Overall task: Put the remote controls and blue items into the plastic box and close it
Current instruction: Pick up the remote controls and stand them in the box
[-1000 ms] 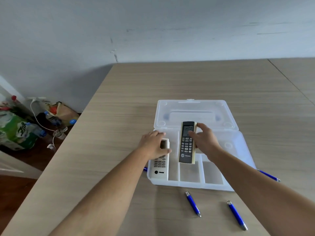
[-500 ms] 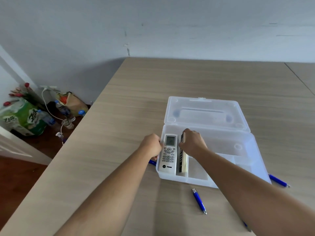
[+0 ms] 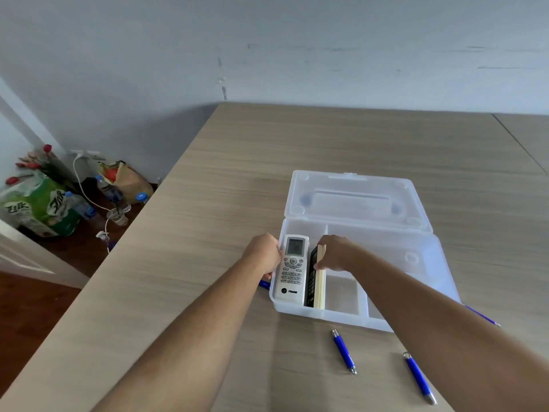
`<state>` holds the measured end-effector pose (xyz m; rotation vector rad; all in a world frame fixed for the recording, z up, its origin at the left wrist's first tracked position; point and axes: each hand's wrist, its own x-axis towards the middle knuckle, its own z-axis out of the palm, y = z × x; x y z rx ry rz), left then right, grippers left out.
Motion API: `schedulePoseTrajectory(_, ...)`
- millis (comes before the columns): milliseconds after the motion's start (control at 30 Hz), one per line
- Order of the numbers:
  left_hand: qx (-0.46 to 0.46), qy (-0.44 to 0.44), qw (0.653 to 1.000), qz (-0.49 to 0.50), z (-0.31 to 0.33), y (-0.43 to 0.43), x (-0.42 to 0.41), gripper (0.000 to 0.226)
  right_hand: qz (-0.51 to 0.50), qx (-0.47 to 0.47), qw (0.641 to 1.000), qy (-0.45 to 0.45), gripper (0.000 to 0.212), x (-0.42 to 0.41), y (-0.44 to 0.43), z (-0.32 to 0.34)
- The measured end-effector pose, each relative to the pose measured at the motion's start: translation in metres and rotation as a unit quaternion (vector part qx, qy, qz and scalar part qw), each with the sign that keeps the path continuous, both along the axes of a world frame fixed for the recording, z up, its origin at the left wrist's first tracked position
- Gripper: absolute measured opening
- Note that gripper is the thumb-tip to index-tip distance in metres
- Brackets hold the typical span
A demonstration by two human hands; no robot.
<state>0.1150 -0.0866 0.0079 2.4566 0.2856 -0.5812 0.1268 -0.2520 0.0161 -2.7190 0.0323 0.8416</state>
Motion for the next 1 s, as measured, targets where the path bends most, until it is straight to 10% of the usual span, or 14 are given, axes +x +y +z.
schedulePoseTrajectory(333,0.012,0.001,1.0,-0.008,0.002,0.001,0.003,0.024,0.071,-0.143,0.984,0.08,0.058,0.012,0.025,0.016)
schedulePoseTrajectory(500,0.014,0.01,1.0,-0.014,0.001,-0.004,0.001,0.022,0.12,-0.185,0.964,0.147,0.092,0.035,0.023,-0.011)
schedulePoseTrajectory(667,-0.01,0.007,1.0,0.002,-0.004,-0.002,0.004,0.024,0.144,-0.135,0.971,0.133,0.014,0.021,0.02,0.024)
schedulePoseTrajectory(1000,0.018,-0.01,1.0,-0.019,-0.004,-0.001,0.003,0.024,0.178,-0.102,0.973,0.11,0.059,0.025,0.006,0.004)
